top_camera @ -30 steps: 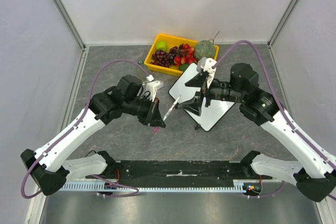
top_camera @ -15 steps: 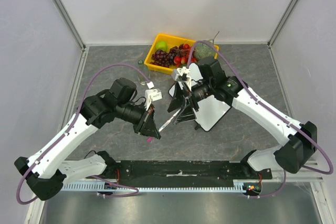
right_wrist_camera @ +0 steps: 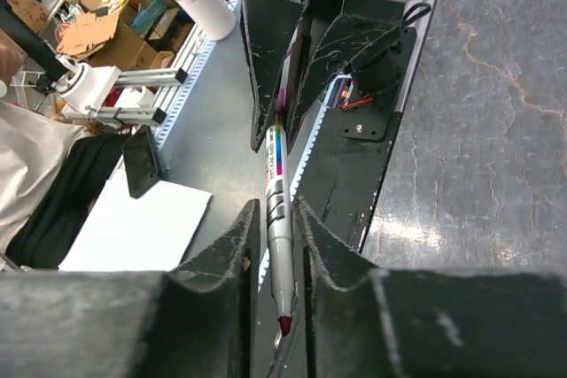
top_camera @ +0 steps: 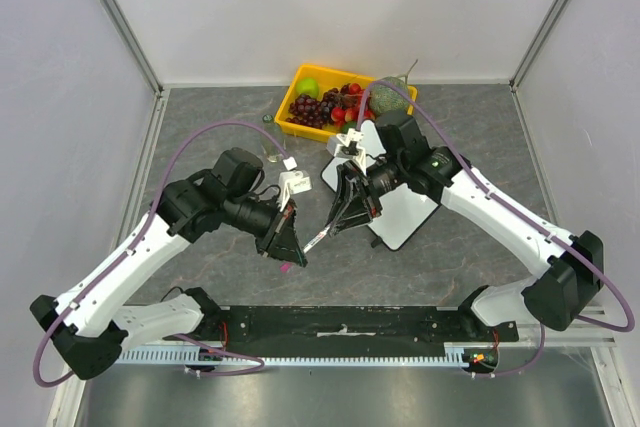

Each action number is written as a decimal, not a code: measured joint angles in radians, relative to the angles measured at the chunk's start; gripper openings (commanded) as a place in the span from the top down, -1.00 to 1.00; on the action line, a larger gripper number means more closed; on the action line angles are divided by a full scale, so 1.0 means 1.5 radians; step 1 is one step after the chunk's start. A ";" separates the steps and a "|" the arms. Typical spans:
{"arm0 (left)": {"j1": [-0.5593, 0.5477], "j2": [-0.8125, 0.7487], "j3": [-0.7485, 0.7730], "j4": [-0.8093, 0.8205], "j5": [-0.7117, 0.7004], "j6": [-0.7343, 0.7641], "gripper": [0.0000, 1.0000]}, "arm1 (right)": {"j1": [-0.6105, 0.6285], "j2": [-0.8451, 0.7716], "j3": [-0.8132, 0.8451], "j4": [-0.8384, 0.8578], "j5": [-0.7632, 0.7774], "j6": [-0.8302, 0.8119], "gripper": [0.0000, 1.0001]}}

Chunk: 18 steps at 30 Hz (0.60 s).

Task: Write a sentence on the whiteboard
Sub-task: Pick up the whiteboard marker at the center of the board.

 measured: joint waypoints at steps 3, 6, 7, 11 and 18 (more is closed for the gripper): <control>0.000 0.005 0.000 0.000 0.001 0.002 0.96 | 0.003 0.000 -0.001 -0.002 0.004 0.002 0.88; -0.001 0.006 0.000 -0.001 0.000 0.004 0.96 | 0.004 0.000 -0.001 -0.004 0.008 0.002 1.00; -0.001 0.005 0.000 -0.001 -0.001 0.004 0.96 | 0.004 0.000 -0.001 -0.004 0.010 0.003 1.00; -0.001 0.005 0.000 -0.005 -0.005 0.006 0.31 | 0.006 0.000 -0.001 -0.007 0.019 0.003 1.00; -0.001 0.004 0.021 -0.015 -0.183 -0.013 -0.81 | 0.009 -0.007 -0.001 -0.011 0.106 0.023 1.00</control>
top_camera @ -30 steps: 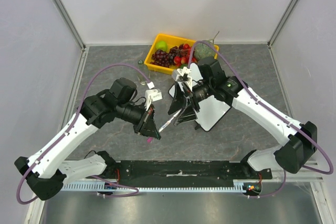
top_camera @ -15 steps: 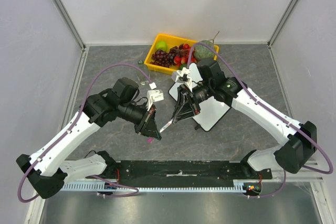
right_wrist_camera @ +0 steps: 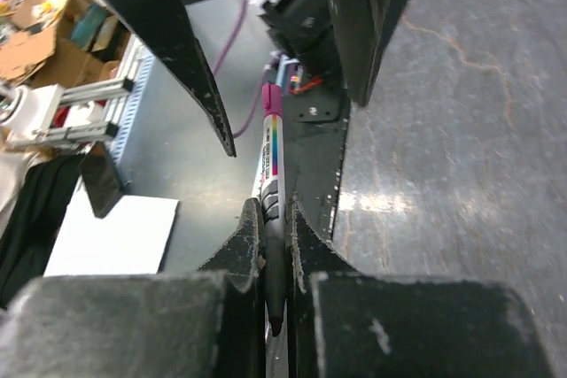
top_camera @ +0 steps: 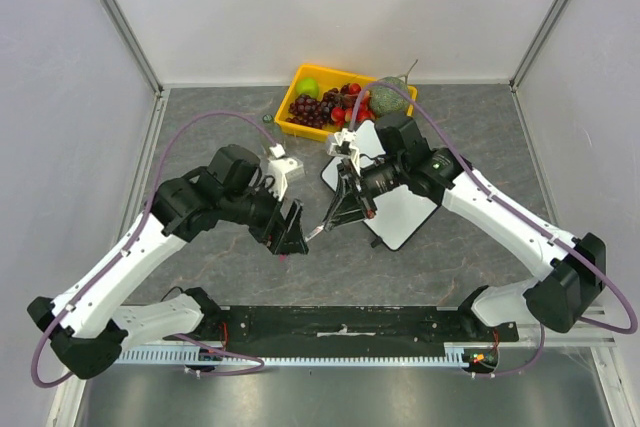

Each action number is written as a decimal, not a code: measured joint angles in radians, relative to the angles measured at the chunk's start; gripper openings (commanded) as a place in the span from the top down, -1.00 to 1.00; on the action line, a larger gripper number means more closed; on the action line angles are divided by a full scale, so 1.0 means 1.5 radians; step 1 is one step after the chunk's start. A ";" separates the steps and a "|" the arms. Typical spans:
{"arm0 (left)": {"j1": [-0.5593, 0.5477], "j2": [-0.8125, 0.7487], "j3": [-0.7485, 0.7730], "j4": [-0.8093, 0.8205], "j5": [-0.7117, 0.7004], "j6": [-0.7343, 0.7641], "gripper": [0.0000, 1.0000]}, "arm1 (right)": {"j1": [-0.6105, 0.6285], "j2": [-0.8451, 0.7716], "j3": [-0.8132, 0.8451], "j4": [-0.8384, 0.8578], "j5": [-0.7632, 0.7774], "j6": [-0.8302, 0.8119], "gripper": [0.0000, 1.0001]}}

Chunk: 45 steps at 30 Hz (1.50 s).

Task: Write a sentence on the whiteboard
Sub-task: Pick up the whiteboard marker at the center of the board.

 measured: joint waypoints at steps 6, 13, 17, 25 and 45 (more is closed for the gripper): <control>0.001 -0.027 0.071 0.018 -0.233 -0.076 -0.87 | 0.000 -0.017 0.000 0.002 0.187 0.055 1.00; 0.001 -0.061 0.076 0.098 -0.323 -0.183 -0.82 | 0.000 -0.129 -0.050 0.068 0.489 0.152 1.00; 0.001 -0.061 0.030 0.191 -0.292 -0.240 -0.81 | 0.000 -0.266 -0.148 0.167 0.665 0.243 1.00; 0.001 -0.085 -0.168 0.503 -0.182 -0.333 -0.81 | 0.000 -0.490 -0.418 0.427 0.855 0.504 1.00; 0.001 0.094 -0.180 1.092 -0.005 -0.454 -0.47 | 0.000 -0.369 -0.560 1.007 0.771 0.916 1.00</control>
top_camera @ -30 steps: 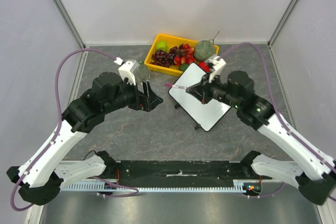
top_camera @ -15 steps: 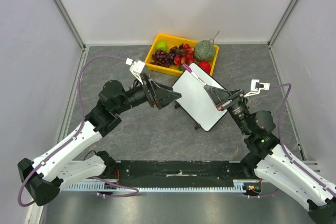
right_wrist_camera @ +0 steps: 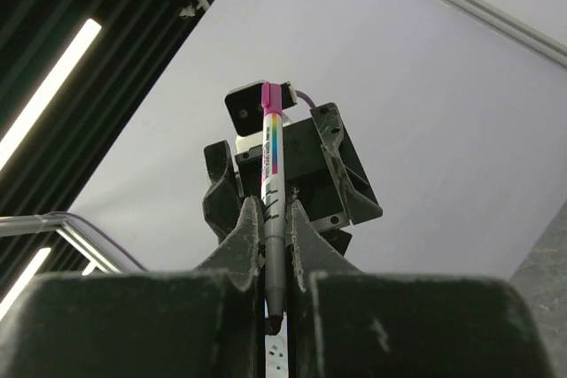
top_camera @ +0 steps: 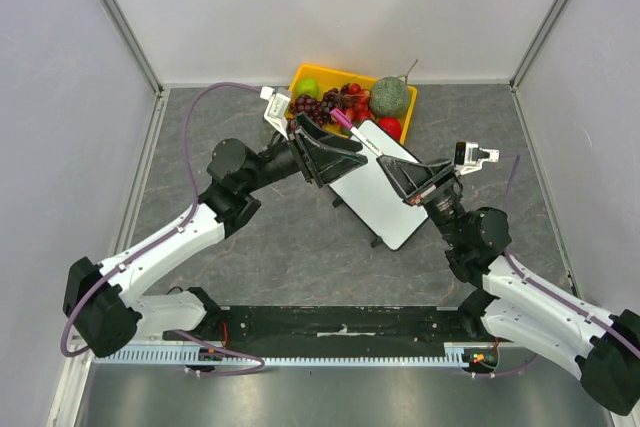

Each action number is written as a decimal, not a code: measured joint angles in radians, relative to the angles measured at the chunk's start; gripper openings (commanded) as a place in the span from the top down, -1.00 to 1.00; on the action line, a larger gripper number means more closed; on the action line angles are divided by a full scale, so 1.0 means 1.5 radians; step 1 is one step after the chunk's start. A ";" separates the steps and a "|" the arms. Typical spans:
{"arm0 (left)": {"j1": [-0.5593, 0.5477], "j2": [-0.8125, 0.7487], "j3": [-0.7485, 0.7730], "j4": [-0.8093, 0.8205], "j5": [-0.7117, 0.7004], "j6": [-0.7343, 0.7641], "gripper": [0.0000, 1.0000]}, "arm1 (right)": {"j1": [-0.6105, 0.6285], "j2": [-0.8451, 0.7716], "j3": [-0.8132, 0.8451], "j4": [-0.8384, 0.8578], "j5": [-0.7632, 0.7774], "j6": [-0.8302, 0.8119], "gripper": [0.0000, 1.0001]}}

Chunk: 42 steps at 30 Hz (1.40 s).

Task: Write a sentence on the whiteboard
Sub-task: Pick up the whiteboard marker at the center of the board.

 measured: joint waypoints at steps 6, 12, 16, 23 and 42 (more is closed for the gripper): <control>0.000 0.015 0.034 0.037 0.005 -0.003 -0.34 | 0.000 0.003 0.000 0.040 -0.011 0.018 1.00; 0.000 0.035 0.052 0.056 0.004 -0.003 0.03 | 0.000 0.003 0.000 0.045 -0.021 0.019 1.00; 0.000 0.065 0.071 0.062 0.009 -0.005 0.38 | 0.000 0.002 0.000 0.044 -0.024 0.019 1.00; -0.001 0.074 0.073 0.081 0.016 -0.013 0.96 | -0.001 -0.009 0.000 0.021 -0.023 0.014 0.94; 0.001 -0.011 0.278 -0.429 -0.069 0.203 0.96 | -0.001 -0.196 0.161 -0.565 -0.017 -0.354 -0.96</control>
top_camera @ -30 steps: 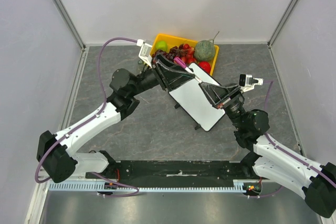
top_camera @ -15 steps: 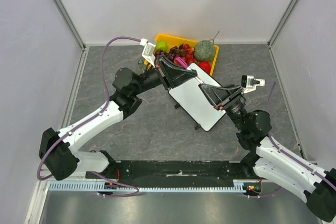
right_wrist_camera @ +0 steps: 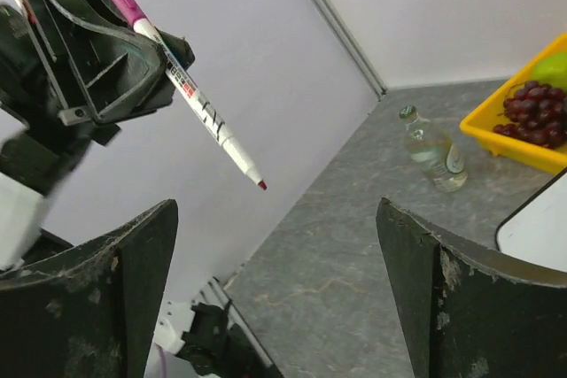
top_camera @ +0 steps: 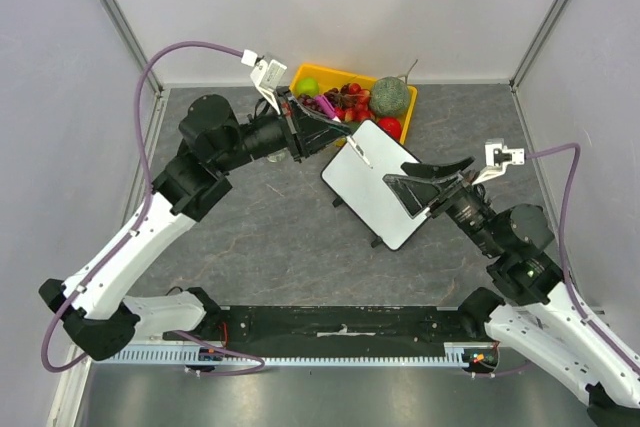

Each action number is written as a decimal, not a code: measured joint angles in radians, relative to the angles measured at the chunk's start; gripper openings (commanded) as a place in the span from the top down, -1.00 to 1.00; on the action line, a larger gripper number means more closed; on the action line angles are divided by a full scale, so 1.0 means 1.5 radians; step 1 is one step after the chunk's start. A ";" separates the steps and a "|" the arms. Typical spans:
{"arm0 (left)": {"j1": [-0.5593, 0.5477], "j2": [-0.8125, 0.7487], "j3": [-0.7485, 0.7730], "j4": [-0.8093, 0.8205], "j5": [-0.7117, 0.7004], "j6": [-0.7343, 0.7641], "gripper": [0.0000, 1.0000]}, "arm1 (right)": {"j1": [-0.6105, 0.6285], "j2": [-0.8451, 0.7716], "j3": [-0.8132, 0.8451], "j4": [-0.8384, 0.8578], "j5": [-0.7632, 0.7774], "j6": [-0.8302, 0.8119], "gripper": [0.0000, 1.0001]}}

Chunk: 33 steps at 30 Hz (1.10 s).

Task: Write a sentence on the whiteboard
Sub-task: Pick up the whiteboard marker at the center of the board.

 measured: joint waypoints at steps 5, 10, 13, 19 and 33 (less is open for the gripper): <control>0.001 0.034 0.130 -0.233 0.030 0.089 0.96 | 0.000 0.090 0.100 -0.073 -0.076 -0.105 -0.96; 0.002 0.061 0.145 -0.405 0.108 0.148 0.96 | 0.000 0.223 0.175 -0.115 -0.206 -0.184 -0.96; 0.002 0.064 0.116 -0.469 0.159 0.170 0.96 | 0.001 0.269 0.184 -0.136 -0.296 -0.213 -0.90; 0.002 0.049 0.078 -0.518 0.262 0.204 0.96 | 0.001 0.334 0.182 -0.055 -0.518 -0.172 -0.59; 0.002 0.038 0.078 -0.508 0.416 0.230 0.96 | 0.098 0.361 0.126 0.154 -0.667 -0.047 0.38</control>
